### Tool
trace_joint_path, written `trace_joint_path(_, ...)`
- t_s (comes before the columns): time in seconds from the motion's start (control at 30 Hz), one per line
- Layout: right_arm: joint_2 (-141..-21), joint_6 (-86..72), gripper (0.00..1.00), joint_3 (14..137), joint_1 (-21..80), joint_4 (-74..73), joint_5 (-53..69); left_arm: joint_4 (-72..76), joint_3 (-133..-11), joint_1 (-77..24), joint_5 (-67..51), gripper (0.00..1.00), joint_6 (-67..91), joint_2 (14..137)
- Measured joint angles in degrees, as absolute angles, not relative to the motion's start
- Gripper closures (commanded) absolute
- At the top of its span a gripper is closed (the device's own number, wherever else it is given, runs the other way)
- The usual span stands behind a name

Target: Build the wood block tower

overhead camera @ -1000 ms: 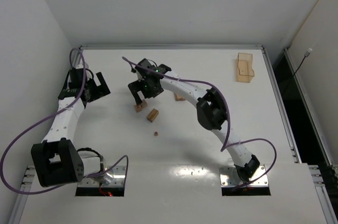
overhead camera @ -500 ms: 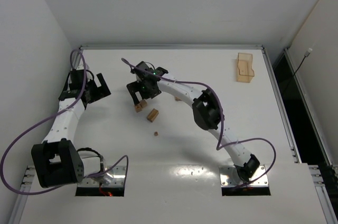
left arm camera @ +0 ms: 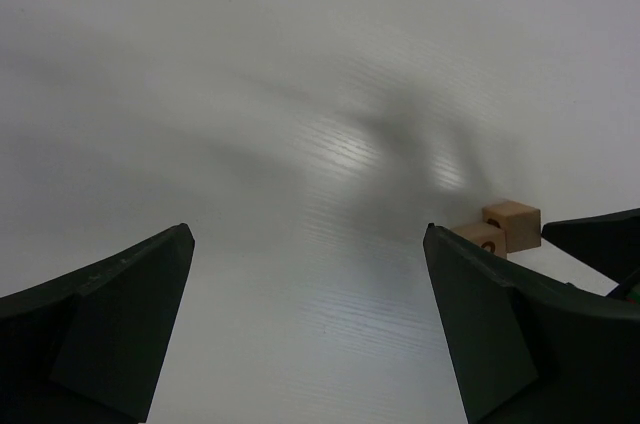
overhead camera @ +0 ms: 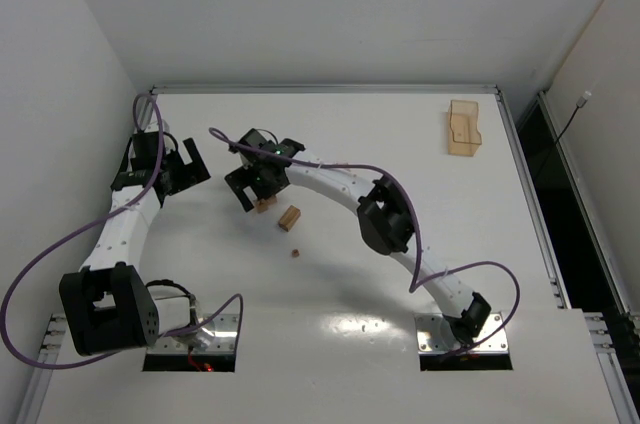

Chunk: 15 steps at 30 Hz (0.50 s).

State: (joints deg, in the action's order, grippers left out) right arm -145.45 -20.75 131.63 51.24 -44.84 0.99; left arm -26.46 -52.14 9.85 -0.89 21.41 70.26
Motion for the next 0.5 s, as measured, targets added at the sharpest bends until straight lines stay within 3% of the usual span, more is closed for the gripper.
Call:
trace_joint_path(0.43, -148.9, -20.0, 0.00, 132.0, 51.5, -43.7, -3.2, -26.4, -52.1, 10.1, -1.9, 0.00, 21.5, 69.8)
trace_joint_path(0.5, -149.1, -19.9, 0.09, 132.0, 51.1, -43.4, -3.7, -26.4, -52.1, 10.1, -2.0, 0.00, 21.5, 69.7)
